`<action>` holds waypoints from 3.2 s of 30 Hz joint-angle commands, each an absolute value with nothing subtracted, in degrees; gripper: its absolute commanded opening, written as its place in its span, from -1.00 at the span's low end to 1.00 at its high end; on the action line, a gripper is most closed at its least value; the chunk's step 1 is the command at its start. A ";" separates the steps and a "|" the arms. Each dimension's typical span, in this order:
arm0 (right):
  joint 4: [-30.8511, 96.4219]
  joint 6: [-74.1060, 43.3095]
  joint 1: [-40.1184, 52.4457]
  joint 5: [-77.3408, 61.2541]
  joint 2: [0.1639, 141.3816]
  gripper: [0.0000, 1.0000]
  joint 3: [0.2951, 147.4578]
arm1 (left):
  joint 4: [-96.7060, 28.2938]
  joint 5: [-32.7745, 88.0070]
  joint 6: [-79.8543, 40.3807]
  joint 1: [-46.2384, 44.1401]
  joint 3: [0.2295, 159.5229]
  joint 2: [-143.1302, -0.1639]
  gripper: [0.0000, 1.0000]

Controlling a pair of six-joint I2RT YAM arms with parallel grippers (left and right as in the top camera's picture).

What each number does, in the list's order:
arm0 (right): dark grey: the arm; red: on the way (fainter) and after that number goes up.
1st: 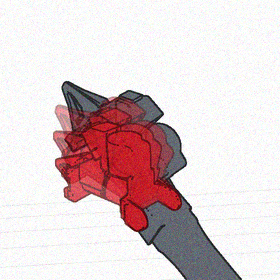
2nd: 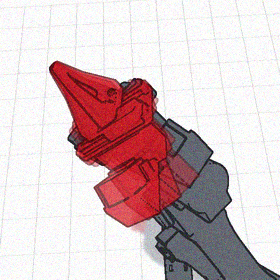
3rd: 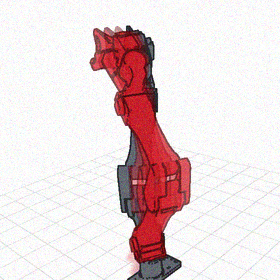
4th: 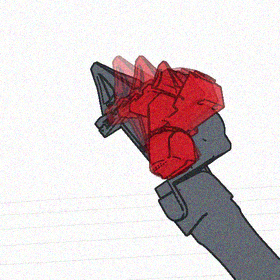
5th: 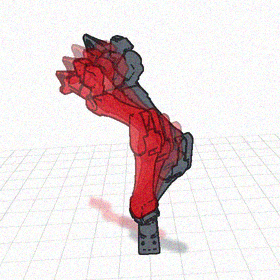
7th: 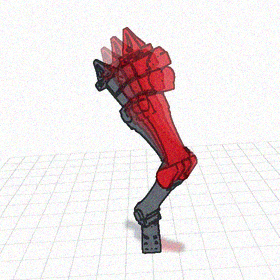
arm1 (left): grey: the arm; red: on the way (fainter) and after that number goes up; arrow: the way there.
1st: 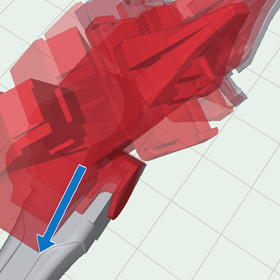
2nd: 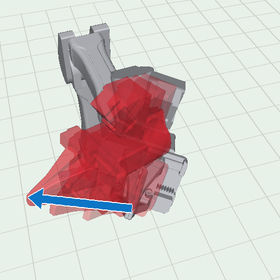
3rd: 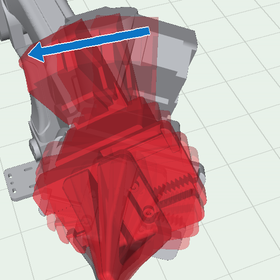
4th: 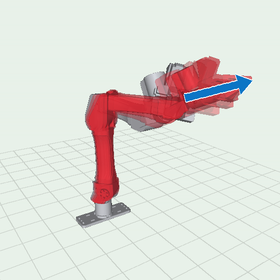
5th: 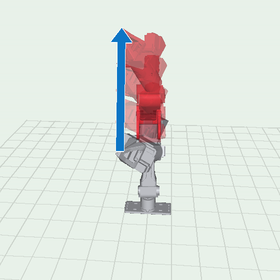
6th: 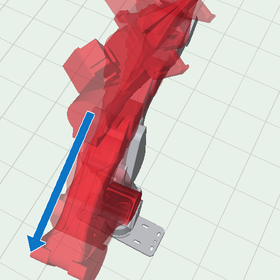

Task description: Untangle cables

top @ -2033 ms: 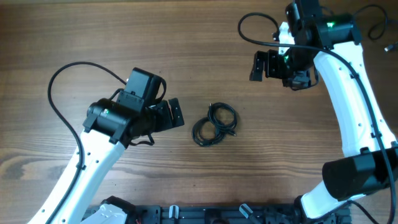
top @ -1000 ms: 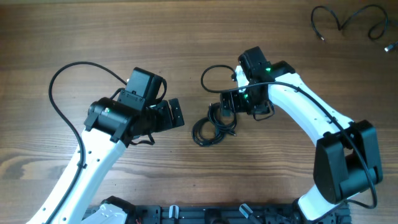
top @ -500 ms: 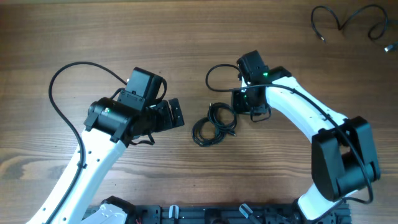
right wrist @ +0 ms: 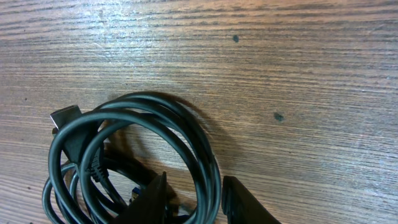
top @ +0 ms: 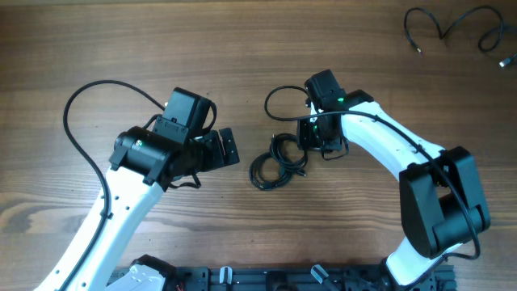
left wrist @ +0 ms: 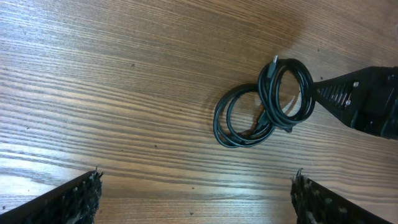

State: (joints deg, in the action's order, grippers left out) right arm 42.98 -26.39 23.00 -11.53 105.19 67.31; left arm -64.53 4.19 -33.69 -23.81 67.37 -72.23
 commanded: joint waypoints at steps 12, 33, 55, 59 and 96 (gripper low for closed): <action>41.32 -27.03 23.40 -16.58 107.53 -0.91 66.19 | -64.55 3.60 -33.41 -23.51 67.44 -72.34 1.00; 56.71 -37.19 20.49 -16.86 72.31 -0.92 82.04 | -60.66 5.87 -33.45 -23.51 67.46 -72.34 1.00; 45.52 -52.66 20.49 -48.56 73.19 -0.91 82.02 | -37.98 30.37 -27.46 -23.33 67.46 -79.94 -0.22; 45.93 -48.93 20.49 -46.85 73.19 -0.91 82.02 | -44.34 15.86 -37.54 -21.30 67.46 -79.94 -0.82; 44.77 -45.19 20.16 -32.86 80.27 -0.91 82.02 | -49.39 17.72 -31.99 -15.86 67.46 -79.94 -0.49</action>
State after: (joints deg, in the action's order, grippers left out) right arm 38.65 -55.09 22.70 -52.40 79.75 81.47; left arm -46.81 32.93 -29.17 -15.90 67.42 -79.92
